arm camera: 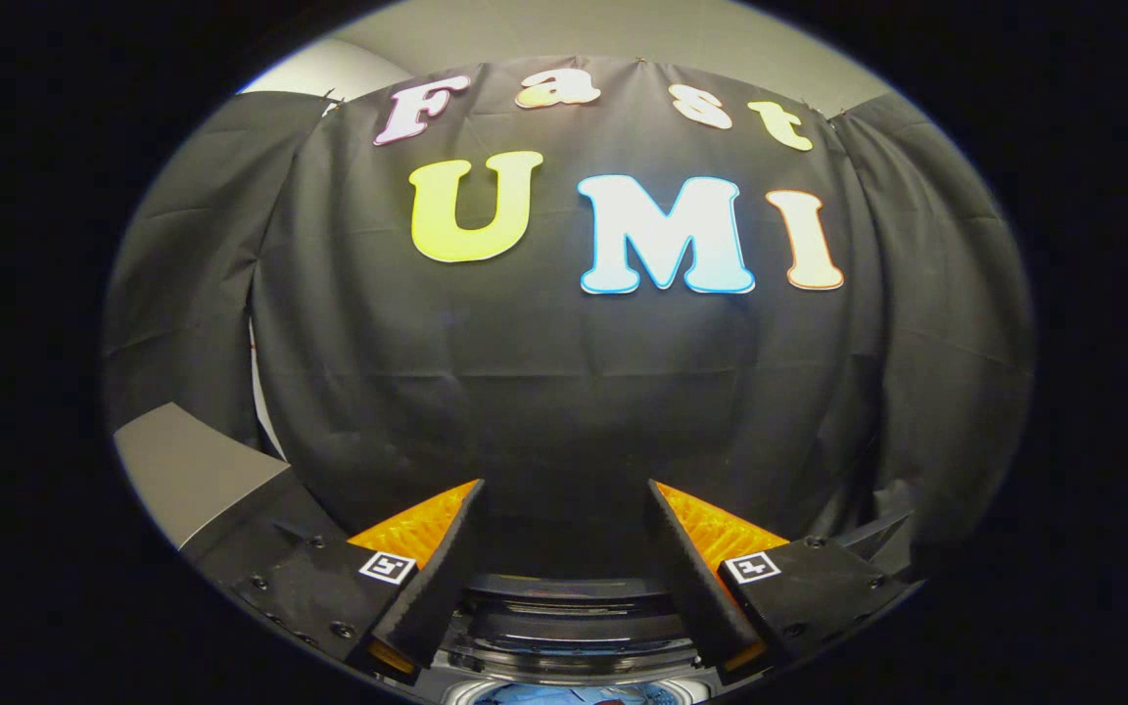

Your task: Put the clothes into the washing machine and then close the washing machine lid.

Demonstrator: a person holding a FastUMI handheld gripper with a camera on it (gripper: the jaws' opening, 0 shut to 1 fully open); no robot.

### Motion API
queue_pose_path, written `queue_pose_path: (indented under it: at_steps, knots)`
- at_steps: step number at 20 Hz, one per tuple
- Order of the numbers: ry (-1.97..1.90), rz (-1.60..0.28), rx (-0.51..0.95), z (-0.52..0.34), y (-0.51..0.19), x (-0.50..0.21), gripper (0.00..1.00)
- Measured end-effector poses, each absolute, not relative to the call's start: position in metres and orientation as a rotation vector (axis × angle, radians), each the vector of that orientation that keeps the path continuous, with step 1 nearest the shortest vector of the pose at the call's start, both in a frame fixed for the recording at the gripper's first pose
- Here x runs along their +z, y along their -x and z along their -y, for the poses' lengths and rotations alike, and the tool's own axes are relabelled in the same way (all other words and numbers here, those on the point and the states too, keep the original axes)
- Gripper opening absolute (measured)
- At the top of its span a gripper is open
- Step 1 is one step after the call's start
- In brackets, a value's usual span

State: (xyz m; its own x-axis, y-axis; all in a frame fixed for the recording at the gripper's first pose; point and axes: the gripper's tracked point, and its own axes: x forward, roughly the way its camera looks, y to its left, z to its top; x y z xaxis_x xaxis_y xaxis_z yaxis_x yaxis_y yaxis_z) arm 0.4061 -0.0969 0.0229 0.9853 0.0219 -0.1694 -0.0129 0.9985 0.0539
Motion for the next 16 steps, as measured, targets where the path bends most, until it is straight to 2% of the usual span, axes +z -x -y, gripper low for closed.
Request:
queue_pose_path:
  at_steps: [16]
  knots:
    - [-0.035, -0.058, 0.034, 0.090, -0.335, 0.018, 0.98]
